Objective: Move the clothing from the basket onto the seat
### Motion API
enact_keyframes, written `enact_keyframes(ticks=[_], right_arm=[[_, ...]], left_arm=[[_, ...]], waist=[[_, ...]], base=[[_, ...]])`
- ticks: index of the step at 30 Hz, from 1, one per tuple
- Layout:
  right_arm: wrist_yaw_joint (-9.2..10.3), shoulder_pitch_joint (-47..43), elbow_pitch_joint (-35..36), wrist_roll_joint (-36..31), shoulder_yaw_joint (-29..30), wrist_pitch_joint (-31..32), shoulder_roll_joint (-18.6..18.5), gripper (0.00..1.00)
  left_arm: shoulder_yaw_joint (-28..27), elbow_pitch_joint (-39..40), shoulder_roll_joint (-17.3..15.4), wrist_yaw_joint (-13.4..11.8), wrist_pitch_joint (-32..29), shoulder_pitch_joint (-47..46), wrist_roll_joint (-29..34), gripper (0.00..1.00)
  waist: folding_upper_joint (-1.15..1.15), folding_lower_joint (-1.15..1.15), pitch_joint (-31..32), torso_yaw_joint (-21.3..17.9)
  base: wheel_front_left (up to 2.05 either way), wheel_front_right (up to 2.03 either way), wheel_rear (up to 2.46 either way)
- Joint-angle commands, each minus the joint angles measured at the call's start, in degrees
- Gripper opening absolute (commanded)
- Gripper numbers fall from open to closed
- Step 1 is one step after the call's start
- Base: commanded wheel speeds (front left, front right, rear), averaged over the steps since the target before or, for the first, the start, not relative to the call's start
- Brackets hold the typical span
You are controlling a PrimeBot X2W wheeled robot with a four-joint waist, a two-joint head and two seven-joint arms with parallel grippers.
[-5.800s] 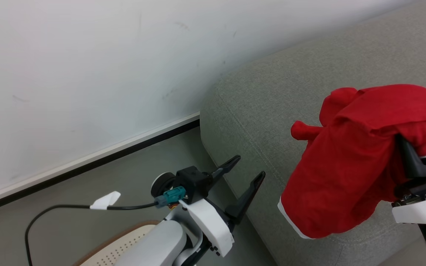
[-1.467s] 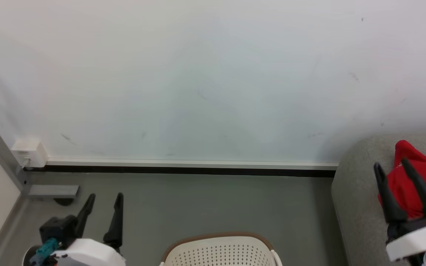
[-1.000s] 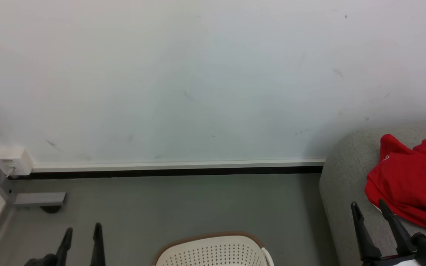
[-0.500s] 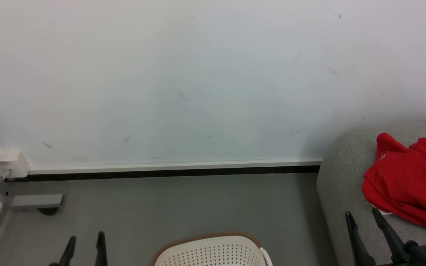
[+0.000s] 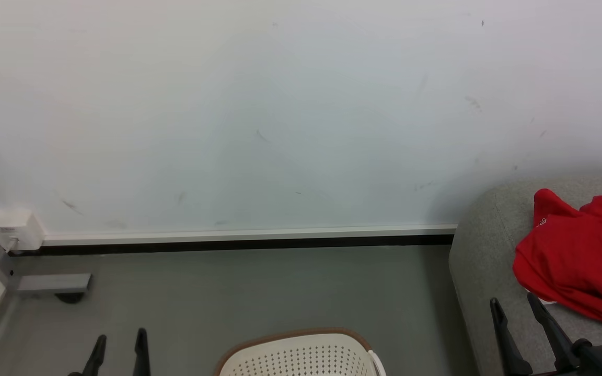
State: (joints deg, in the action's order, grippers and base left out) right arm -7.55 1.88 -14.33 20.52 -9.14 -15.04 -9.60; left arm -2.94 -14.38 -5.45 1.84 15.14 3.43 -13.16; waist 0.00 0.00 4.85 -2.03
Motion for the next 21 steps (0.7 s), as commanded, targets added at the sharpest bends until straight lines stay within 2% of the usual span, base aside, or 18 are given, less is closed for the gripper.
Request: enact_keyframes(ticks=[1,7,8,11,21], right_arm=[[0.13,0.22,-0.16,-0.50,0.10,-0.20,-0.26,1.00],[0.13,0.54,-0.19,-0.44,-0.18,-0.20,-0.22,1.00],[0.00,0.13,-0.16,-0.17,-0.13,0.02,0.09,0.00],[-0.01,-0.86,-1.31,0.27,-0.20,0.29,0.67,0.00],[0.00,0.03,-1.10,10.09,2.03,3.23,1.48,0.00]], left_arm=[[-0.27,-0.13,0.20,0.20,0.01,-0.37,0.89,1.00],[-1.02,-0.89,0.86,1.47,0.01,-0.51,0.55,1.00],[-0.74,-0.86,0.92,1.32,-0.01,-0.03,0.78,0.00],[-0.69,-2.33,1.35,1.35,-0.26,0.55,0.40,0.00],[-1.49,-2.35,1.50,1.94,-3.58,-1.31,-10.40,0.00]], waist=[[0.00,0.00,0.02,-0.01],[0.00,0.00,0.20,-0.05],[0.00,0.00,0.20,-0.04],[0.00,0.00,0.18,-0.03],[0.00,0.00,-0.22,0.14]], base=[[0.00,0.00,0.00],[0.00,0.00,0.00],[0.00,0.00,0.00],[0.00,0.00,0.00],[0.00,0.00,0.00]])
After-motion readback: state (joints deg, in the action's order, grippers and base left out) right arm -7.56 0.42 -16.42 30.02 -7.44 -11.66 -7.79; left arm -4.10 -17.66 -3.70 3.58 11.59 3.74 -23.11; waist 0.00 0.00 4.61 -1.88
